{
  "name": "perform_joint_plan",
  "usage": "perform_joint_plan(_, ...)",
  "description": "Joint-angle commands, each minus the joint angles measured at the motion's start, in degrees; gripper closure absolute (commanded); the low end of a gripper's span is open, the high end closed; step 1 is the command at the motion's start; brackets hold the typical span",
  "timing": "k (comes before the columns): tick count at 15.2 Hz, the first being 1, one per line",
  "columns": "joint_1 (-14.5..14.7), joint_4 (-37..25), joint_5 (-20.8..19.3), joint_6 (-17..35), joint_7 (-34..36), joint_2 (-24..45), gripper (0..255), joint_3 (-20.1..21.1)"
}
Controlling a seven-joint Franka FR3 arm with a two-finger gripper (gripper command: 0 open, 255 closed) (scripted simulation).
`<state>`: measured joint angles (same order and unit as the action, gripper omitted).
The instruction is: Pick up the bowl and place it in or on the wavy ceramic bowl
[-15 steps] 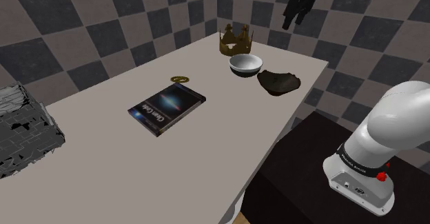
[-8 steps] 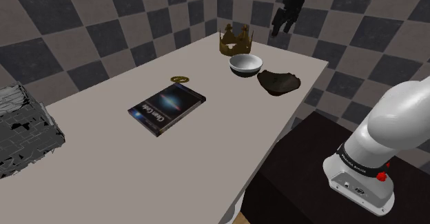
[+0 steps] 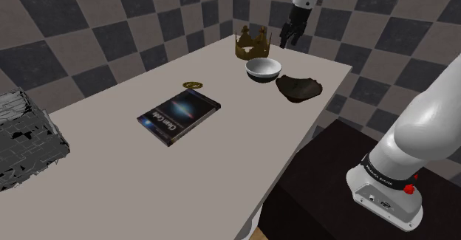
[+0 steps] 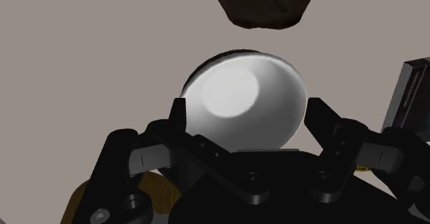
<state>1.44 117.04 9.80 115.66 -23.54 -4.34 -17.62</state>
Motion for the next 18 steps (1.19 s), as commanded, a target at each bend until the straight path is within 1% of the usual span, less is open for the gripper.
perform_joint_plan(1,-0.33,-2.79,2.63,0.70,-2.48,4.94,0,-0.85)
perform_joint_plan(5,-1.85,-9.47,7.78,0.58,-6.69,14.63,0,-1.37)
perform_joint_plan(10,-4.98,-19.67,13.34,-1.10,-10.50,26.94,0,-0.51)
perform_joint_plan(11,-5.16,-20.07,13.48,-1.18,-10.58,27.38,0,-0.39)
perform_joint_plan(18,-4.71,-17.50,14.90,3.50,-11.48,29.56,0,0.50)
